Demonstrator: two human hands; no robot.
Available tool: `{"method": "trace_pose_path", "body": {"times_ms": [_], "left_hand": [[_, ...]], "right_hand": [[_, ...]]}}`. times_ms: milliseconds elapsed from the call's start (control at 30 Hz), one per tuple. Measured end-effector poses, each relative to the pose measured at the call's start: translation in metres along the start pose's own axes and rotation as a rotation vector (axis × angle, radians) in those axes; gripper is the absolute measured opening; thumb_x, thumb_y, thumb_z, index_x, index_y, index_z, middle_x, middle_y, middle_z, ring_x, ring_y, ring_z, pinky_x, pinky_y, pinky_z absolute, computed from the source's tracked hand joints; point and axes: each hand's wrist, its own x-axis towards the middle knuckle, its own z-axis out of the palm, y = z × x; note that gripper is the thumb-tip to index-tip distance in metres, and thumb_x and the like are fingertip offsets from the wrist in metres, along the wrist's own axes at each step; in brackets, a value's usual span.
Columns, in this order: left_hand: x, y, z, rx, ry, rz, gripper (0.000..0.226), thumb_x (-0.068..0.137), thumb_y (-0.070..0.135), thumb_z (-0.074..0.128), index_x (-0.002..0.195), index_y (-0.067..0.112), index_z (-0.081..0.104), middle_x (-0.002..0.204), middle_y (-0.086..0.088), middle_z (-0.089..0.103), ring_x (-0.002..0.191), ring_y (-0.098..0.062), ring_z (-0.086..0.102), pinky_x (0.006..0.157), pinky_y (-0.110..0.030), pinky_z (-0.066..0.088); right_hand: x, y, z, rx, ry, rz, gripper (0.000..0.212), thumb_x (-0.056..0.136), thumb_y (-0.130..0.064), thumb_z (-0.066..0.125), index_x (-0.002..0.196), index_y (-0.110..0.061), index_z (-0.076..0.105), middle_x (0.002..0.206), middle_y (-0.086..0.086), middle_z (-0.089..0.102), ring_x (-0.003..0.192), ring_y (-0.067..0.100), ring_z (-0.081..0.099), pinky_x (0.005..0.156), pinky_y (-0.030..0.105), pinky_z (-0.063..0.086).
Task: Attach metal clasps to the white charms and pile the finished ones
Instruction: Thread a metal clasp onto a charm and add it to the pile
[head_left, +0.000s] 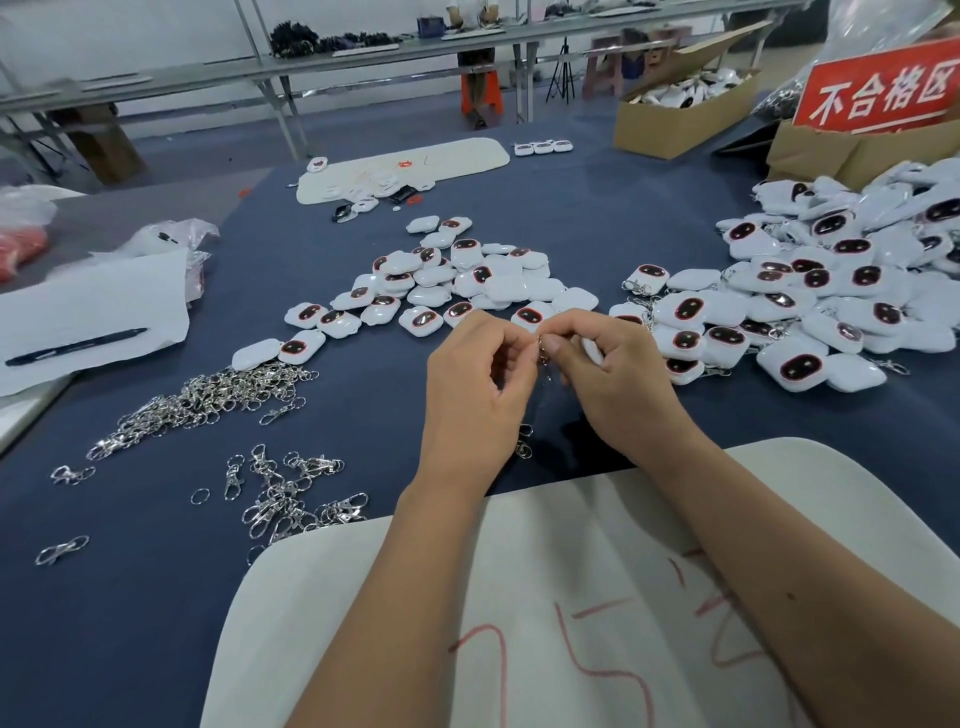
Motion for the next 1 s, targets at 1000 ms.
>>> {"method": "trace_pose_path", "body": {"times_ms": [1000], "left_hand": [[-0.001,0.012,0.008,-0.186,0.041,-0.186,0.009,0.090,0.009,0.070,0.085,0.016,0.069,0.078,0.009,0.064,0.065,-0.006,0.056,0.060,-0.014,0.044]], "right_hand": [[-0.006,-0.006,0.006,-0.209,0.199,-0.270,0.017,0.099,0.006,0.059,0.093,-0.004,0.072,0.088,-0.002,0.070,0.082,0.018,0.063,0.075,0.031,0.050]]}}
